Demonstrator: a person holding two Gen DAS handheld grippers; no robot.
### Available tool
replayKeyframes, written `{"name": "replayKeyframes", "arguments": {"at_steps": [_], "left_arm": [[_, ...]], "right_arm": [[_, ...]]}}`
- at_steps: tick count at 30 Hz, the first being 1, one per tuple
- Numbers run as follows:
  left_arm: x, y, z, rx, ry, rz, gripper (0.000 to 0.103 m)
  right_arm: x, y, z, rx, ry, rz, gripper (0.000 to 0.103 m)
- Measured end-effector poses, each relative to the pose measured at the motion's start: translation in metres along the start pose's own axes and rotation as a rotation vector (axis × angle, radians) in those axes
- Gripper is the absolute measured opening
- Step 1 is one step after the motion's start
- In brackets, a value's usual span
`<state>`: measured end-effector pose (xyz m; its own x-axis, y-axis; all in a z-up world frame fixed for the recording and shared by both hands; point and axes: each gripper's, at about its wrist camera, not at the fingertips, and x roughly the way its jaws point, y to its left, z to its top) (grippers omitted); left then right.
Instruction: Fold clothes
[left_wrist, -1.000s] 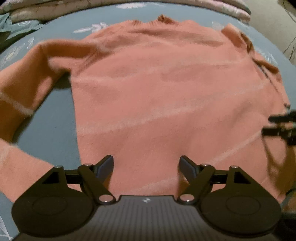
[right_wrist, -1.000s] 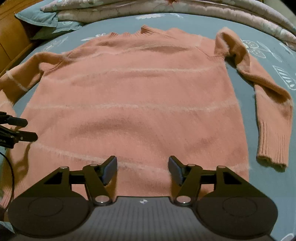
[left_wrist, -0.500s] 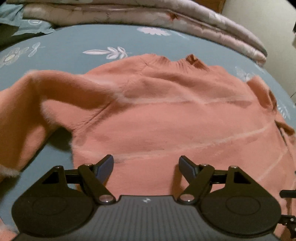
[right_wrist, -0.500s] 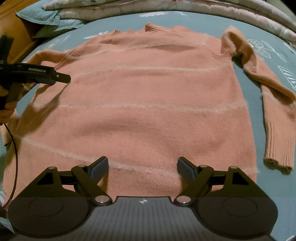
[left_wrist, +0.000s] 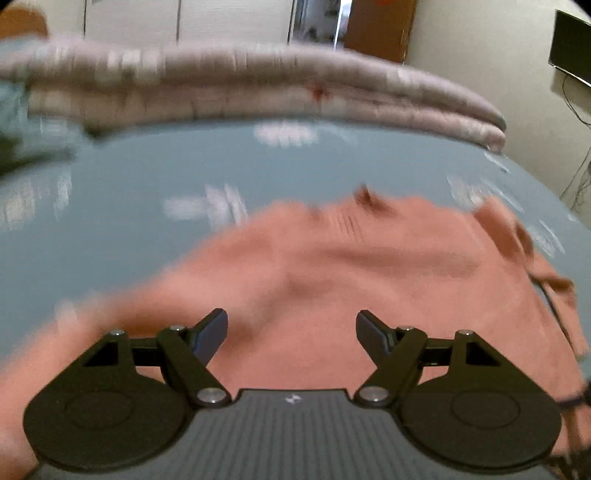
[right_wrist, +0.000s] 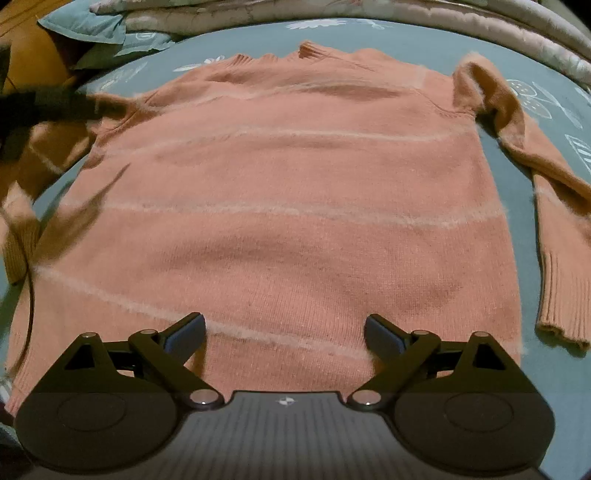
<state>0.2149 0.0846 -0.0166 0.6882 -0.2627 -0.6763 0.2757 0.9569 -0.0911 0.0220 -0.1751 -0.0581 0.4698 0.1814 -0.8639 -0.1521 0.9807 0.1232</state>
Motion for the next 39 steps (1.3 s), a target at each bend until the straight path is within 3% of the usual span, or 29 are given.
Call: {"name": "replayKeyframes", "arguments": {"at_steps": [3,4,6,10,13,16,18,19,20,22,23,25,28,30,32,35,39], "left_arm": [[0.026,0.022,0.048,0.065,-0.008,0.103,0.057],[0.040,0.031,0.059,0.063,0.021,0.123,0.050],[0.072,0.050,0.075,0.053,0.111,0.115,0.048],[0.118,0.062,0.073,0.072,0.235,0.015,0.048],[0.140,0.058,0.058,0.119,0.301,0.037,0.048],[0.150,0.055,0.051,0.136,0.305,0.050,0.050],[0.148,0.052,0.050,0.131,0.293,0.066,0.038],[0.147,0.048,0.051,0.149,0.280,0.100,0.025],[0.147,0.041,0.050,0.192,0.265,0.168,0.020],[0.153,0.033,0.050,0.264,0.252,0.296,0.020],[0.155,0.034,0.050,0.251,0.267,0.294,0.020],[0.143,0.040,0.057,0.172,0.269,0.228,0.023],[0.093,0.050,0.071,0.092,0.176,0.139,0.026],[0.054,0.056,0.073,0.078,0.115,0.140,0.032],[0.018,0.060,0.069,0.068,0.060,0.151,0.047],[-0.023,0.067,0.054,0.049,0.032,0.150,0.048],[-0.054,0.065,0.023,-0.013,0.052,0.177,0.052]], "right_arm": [[0.000,0.001,-0.002,-0.001,-0.005,-0.002,0.096],[0.001,0.001,-0.002,0.000,-0.008,-0.002,0.096],[0.001,0.001,-0.003,0.002,-0.011,-0.001,0.098],[0.001,0.002,-0.002,0.005,-0.010,-0.010,0.098],[0.001,0.003,-0.001,0.014,-0.005,-0.014,0.098],[0.002,0.005,0.002,0.016,0.003,-0.019,0.098],[0.003,0.006,0.003,0.006,0.011,-0.022,0.098],[0.003,0.006,0.003,0.003,0.014,-0.022,0.098],[0.004,0.006,0.003,0.003,0.016,-0.022,0.098],[0.004,0.005,0.004,0.009,0.017,-0.019,0.099],[0.004,0.004,0.004,0.014,0.016,-0.016,0.100],[0.004,0.005,0.004,0.014,0.017,-0.013,0.101],[0.004,0.003,0.003,0.014,0.016,-0.010,0.102],[0.005,0.002,0.003,0.019,0.014,0.000,0.103],[0.006,0.002,0.004,0.014,0.018,0.003,0.103],[0.008,0.003,0.009,-0.009,0.033,-0.003,0.103],[0.006,0.002,0.023,0.014,0.041,-0.002,0.102]]}}
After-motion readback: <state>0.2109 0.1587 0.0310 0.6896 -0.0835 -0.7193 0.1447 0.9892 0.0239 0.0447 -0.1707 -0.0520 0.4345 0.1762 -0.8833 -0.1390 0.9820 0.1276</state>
